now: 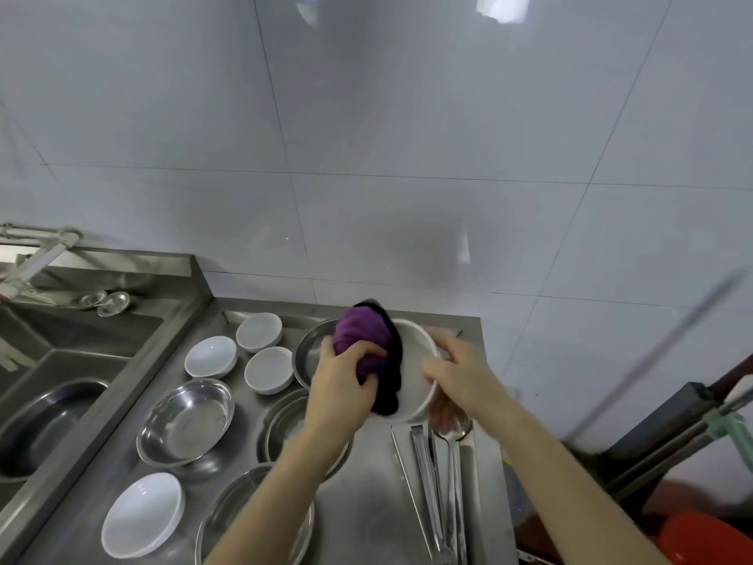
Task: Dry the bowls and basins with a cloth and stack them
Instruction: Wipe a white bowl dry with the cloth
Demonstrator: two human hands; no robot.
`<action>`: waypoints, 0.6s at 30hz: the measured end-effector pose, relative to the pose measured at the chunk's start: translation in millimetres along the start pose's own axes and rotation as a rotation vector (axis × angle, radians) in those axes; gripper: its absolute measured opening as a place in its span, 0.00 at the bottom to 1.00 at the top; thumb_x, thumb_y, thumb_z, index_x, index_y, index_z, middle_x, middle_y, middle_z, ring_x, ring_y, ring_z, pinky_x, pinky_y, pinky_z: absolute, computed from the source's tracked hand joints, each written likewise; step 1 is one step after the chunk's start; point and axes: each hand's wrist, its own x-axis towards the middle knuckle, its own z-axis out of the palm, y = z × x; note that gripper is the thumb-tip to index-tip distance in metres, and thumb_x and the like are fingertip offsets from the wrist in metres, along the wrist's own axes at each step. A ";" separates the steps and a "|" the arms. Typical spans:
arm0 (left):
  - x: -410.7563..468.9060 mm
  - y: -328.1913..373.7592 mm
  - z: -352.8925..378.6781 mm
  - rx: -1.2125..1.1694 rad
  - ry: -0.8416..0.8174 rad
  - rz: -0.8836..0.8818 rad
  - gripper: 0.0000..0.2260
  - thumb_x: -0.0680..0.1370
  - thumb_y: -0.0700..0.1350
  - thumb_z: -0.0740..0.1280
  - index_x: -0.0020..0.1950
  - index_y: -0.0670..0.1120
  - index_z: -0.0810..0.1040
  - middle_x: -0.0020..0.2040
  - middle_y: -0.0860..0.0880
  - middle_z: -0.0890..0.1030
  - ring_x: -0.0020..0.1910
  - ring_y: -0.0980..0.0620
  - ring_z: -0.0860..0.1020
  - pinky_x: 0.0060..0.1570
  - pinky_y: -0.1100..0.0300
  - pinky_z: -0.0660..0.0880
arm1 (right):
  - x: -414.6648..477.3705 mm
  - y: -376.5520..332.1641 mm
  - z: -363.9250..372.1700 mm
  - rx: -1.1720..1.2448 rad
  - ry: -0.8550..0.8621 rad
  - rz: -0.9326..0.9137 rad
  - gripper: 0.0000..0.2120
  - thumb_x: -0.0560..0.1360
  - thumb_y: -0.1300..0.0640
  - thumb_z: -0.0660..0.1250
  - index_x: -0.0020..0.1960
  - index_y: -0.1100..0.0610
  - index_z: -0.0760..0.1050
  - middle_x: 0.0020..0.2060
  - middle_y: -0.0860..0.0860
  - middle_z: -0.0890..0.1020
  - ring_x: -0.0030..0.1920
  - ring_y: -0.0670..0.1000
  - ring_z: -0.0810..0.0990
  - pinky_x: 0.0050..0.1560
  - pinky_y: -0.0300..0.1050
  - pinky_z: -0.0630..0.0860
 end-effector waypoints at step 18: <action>-14.1 -4.7 8.1 -0.079 0.006 -0.153 0.18 0.71 0.37 0.68 0.56 0.54 0.80 0.57 0.49 0.69 0.49 0.51 0.71 0.43 0.74 0.68 | -11.3 22.5 29.8 0.021 0.239 -0.066 0.29 0.73 0.67 0.58 0.69 0.44 0.69 0.38 0.58 0.80 0.26 0.61 0.82 0.24 0.48 0.79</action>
